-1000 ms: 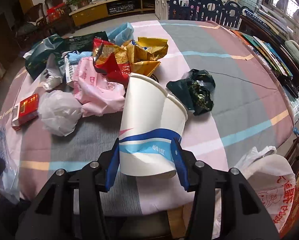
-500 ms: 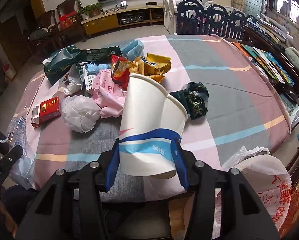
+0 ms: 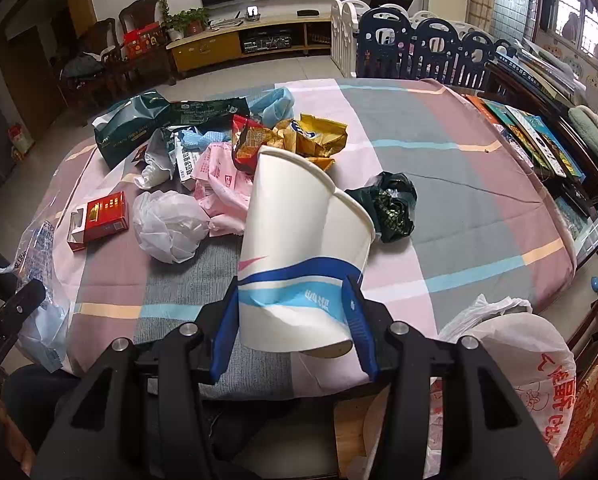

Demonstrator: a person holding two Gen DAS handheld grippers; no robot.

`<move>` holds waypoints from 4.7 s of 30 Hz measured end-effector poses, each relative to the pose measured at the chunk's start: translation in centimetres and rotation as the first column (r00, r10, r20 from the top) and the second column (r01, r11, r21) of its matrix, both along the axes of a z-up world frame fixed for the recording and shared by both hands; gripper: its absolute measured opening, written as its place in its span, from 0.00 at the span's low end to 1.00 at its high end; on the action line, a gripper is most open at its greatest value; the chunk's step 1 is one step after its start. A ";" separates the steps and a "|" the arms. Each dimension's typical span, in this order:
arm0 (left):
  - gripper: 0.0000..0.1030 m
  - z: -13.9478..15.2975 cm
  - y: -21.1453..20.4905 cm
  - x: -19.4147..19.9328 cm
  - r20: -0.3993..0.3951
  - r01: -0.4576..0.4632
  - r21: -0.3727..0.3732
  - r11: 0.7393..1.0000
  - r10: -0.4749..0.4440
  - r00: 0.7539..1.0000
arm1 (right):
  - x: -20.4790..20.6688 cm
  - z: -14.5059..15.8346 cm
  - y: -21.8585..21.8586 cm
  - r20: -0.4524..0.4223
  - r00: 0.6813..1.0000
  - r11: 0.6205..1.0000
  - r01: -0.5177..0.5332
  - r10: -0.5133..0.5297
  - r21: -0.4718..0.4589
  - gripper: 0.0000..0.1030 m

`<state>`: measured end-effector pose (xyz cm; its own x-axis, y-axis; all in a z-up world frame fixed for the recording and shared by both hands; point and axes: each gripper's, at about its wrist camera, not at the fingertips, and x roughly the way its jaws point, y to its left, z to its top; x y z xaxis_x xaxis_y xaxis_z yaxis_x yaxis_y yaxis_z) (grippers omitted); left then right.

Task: Collect trash
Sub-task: 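Carry the paper cup over the white bin and open the right gripper, then move the clear bag over the bin and open the left gripper, then grasp the crumpled white plastic bag with the left gripper while the right gripper grasps the green wrapper, then lift the white bag with the left gripper while the right gripper lifts the green wrapper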

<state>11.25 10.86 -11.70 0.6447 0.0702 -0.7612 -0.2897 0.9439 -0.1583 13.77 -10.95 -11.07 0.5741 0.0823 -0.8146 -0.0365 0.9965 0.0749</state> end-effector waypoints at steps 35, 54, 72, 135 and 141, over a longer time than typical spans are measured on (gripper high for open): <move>0.25 2.5 -5.7 -1.5 0.041 0.150 0.023 0.988 -0.151 0.988 | -5.5 3.0 -13.0 -0.022 0.980 0.980 0.199 -0.199 0.002 0.48; 0.25 3.5 -8.0 -2.5 0.060 0.244 -0.032 0.969 -0.242 0.968 | -12.4 -1.8 -20.9 -0.292 0.917 0.954 0.297 -0.272 0.046 0.55; 0.69 -3.1 -31.5 -6.9 -0.091 0.889 -0.198 0.414 -0.910 0.404 | -13.4 1.1 -27.5 -0.092 0.906 0.907 0.418 -0.413 0.050 0.66; 0.30 -6.1 -2.8 12.1 -0.082 0.358 -0.075 0.931 -0.363 0.928 | 3.6 -2.5 -3.9 -0.051 0.999 1.000 -0.008 0.008 -0.014 0.55; 0.32 -5.5 -1.2 9.9 -0.011 0.369 -0.221 0.903 -0.381 0.925 | 3.3 -2.8 -2.7 -0.055 0.998 0.999 -0.038 0.037 -0.022 0.55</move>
<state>21.18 9.68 -17.24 0.5502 -0.3347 -0.7651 0.0655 0.9306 -0.3600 17.11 -13.60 -13.91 0.5253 0.0838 -0.8467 -0.0707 0.9960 0.0548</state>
